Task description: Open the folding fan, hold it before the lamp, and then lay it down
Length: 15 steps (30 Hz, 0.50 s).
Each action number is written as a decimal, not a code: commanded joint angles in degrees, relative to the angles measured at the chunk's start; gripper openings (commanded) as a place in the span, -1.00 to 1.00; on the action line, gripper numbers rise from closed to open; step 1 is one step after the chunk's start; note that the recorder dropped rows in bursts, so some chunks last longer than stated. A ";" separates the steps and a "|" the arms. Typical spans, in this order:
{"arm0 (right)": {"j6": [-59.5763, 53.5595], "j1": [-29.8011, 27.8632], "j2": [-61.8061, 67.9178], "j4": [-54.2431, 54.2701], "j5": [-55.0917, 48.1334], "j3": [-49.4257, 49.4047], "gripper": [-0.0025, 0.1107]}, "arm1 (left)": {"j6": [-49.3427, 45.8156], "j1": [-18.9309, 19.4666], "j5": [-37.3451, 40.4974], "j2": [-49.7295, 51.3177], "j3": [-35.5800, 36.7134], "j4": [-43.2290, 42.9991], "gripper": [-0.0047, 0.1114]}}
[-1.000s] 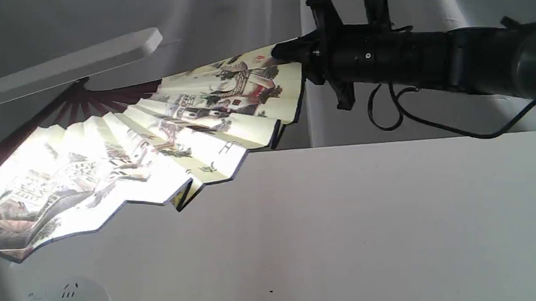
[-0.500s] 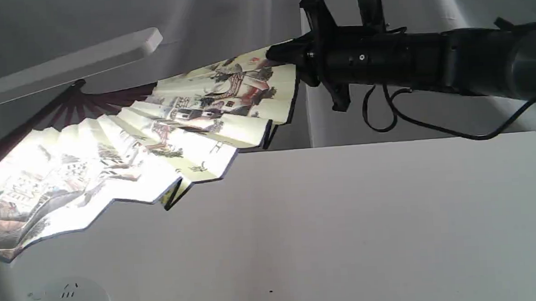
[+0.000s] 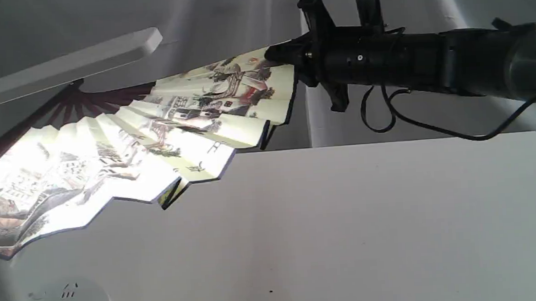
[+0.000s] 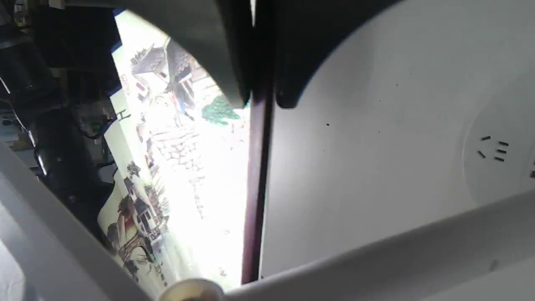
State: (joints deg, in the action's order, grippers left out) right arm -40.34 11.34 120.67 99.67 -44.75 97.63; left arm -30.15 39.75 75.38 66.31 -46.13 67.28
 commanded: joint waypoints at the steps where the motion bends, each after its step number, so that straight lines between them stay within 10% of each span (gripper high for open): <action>1: -1.23 -0.46 -0.32 0.28 2.19 0.52 -0.96 | 1.84 0.95 -5.42 -0.19 -0.14 -1.91 -0.92; 15: -1.45 -0.46 -0.32 0.28 2.54 0.52 -0.96 | 1.66 0.95 -5.42 -0.19 -0.14 -1.89 -0.92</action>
State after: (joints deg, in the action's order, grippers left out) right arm -40.34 11.34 120.67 99.67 -44.53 97.63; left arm -30.15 39.75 75.38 66.31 -46.13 67.28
